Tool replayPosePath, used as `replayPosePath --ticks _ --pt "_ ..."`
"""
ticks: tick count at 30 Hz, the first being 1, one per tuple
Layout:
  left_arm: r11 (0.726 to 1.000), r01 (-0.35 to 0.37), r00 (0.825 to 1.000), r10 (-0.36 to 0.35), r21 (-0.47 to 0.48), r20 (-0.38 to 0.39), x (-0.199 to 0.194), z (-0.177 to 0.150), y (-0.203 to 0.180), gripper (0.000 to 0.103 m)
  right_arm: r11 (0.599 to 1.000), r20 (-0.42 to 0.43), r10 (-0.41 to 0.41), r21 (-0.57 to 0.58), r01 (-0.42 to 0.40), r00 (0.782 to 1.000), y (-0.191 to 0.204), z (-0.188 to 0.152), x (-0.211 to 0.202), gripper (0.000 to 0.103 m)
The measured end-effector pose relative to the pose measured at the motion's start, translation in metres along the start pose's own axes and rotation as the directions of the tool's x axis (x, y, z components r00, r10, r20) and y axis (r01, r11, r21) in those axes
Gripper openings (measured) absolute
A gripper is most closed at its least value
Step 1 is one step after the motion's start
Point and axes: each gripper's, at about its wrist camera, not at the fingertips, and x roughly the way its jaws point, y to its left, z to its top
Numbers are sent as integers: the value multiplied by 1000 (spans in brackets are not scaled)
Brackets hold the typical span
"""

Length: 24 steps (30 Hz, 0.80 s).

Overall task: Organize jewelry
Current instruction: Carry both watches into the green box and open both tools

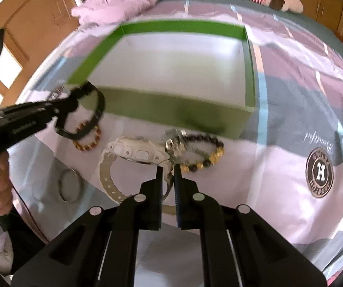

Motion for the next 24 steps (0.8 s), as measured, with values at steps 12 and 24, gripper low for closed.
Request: replayPosePath --ticks 12,24 --pt "996 -47 992 38 73 117 -19 64 -22 5 998 170 -11 60 0 985 -17 88 -15 8" --pt "994 -110 992 111 -12 68 34 80 5 10 990 100 -107 102 97 989 -39 83 42 33"
